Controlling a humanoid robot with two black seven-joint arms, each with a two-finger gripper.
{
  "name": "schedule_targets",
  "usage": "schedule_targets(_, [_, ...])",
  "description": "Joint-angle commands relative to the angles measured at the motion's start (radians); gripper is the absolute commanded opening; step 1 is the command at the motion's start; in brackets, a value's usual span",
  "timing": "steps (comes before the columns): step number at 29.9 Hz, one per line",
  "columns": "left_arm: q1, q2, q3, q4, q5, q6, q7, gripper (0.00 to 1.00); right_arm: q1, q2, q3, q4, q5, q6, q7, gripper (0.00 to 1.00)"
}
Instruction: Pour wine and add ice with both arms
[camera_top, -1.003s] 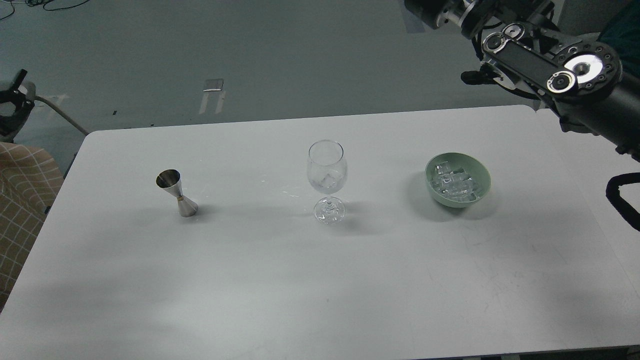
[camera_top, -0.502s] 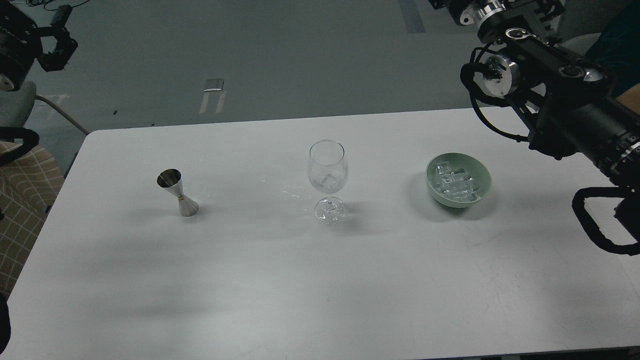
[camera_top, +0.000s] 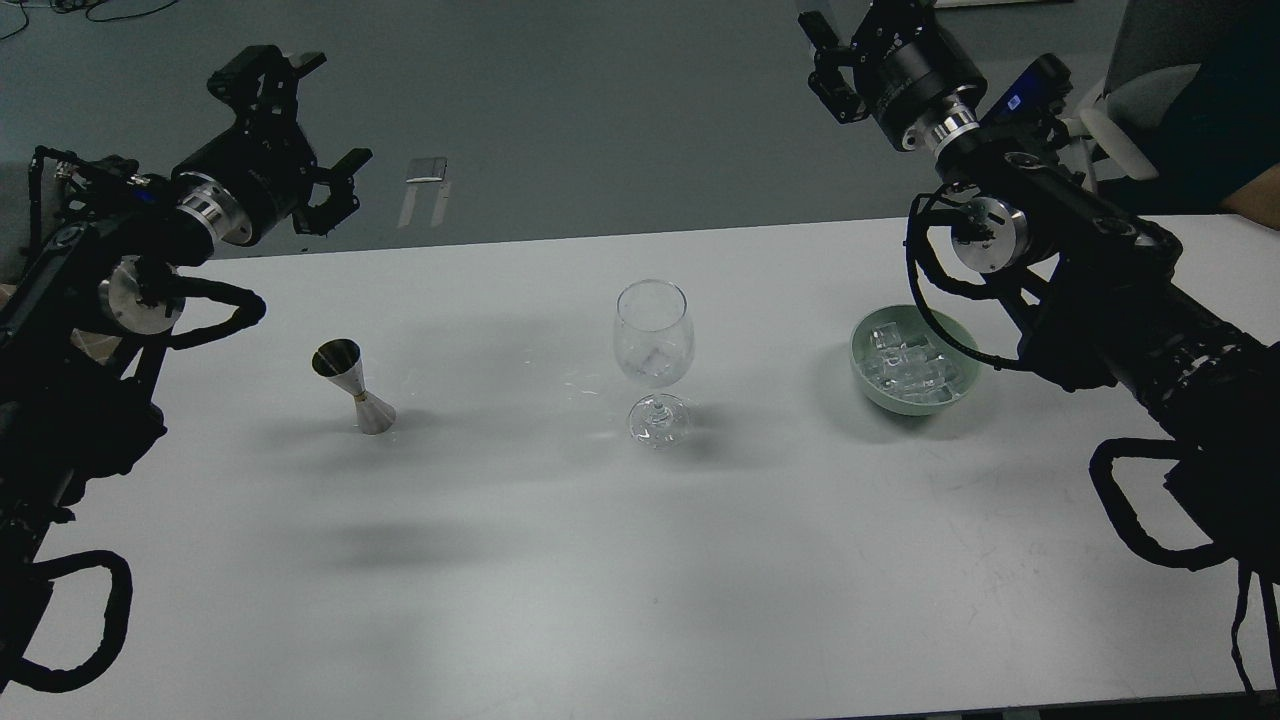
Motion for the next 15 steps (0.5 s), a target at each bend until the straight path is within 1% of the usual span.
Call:
schedule_targets(1, [-0.016, -0.031, 0.006, 0.026, -0.012, -0.011, -0.009, 0.98, -0.007, 0.023, 0.014, -0.017, -0.001, 0.004, 0.000, 1.00])
schedule_targets(6, [-0.023, -0.039, -0.003, 0.055, -0.020, -0.023, -0.013, 0.98, -0.007, 0.031, 0.026, -0.026, -0.001, 0.004, 0.000, 1.00])
schedule_targets(9, [-0.021, -0.048, -0.010, 0.058, -0.056, -0.044, -0.027, 0.98, -0.007, 0.042, 0.024, -0.028, -0.002, 0.004, 0.000, 1.00])
schedule_targets(15, [-0.023, -0.050, -0.008, 0.058, -0.090, -0.044, -0.029, 0.98, -0.007, 0.066, 0.026, -0.040, -0.002, -0.003, 0.000, 1.00])
